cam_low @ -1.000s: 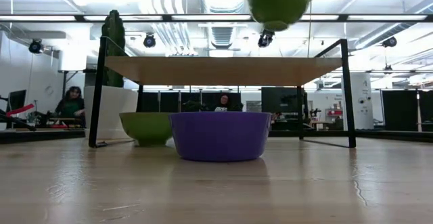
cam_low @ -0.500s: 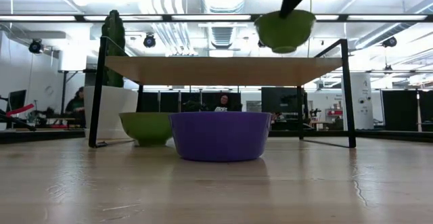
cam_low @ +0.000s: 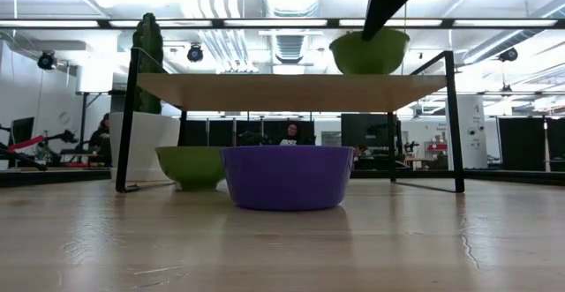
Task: Pick & Place Mini bowls
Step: Put the right red and white bowl on the shelf
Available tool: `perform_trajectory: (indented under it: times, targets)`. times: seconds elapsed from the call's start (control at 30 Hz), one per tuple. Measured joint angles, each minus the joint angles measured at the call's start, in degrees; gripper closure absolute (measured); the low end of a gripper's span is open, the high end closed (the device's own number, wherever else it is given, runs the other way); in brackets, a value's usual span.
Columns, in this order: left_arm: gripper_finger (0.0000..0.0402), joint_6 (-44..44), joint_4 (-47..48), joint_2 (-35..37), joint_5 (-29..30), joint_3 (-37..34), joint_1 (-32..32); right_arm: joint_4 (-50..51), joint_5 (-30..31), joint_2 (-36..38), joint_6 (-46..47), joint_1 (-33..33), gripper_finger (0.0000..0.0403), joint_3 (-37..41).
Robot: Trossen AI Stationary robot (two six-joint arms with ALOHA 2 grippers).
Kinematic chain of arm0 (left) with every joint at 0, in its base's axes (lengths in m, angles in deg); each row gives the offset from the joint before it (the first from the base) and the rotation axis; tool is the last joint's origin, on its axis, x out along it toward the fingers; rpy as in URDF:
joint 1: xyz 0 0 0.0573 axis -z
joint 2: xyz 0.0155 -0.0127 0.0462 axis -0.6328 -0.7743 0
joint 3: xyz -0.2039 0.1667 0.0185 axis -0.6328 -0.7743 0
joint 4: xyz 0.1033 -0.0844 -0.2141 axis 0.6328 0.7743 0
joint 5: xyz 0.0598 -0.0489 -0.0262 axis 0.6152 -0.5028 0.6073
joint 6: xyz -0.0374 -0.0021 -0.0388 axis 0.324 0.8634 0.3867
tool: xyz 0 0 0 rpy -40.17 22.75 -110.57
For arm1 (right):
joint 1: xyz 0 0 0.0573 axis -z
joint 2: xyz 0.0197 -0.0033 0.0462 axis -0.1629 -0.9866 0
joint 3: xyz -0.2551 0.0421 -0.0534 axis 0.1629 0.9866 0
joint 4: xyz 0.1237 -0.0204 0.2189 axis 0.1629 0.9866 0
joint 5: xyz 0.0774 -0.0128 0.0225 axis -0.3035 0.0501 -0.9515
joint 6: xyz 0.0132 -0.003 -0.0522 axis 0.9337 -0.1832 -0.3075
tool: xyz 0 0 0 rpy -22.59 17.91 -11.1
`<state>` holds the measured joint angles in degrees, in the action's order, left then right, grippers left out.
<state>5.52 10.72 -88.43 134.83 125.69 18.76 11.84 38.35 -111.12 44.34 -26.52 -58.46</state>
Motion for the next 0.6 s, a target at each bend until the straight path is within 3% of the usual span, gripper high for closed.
perform_trajectory:
  times: [0.6]
  targets:
    - [0.0401, 0.3, 0.0, 0.0, 0.0, 0.0, 0.0, -2.0, -1.1, 0.0, -0.4, 1.0, 0.0394, 1.7]
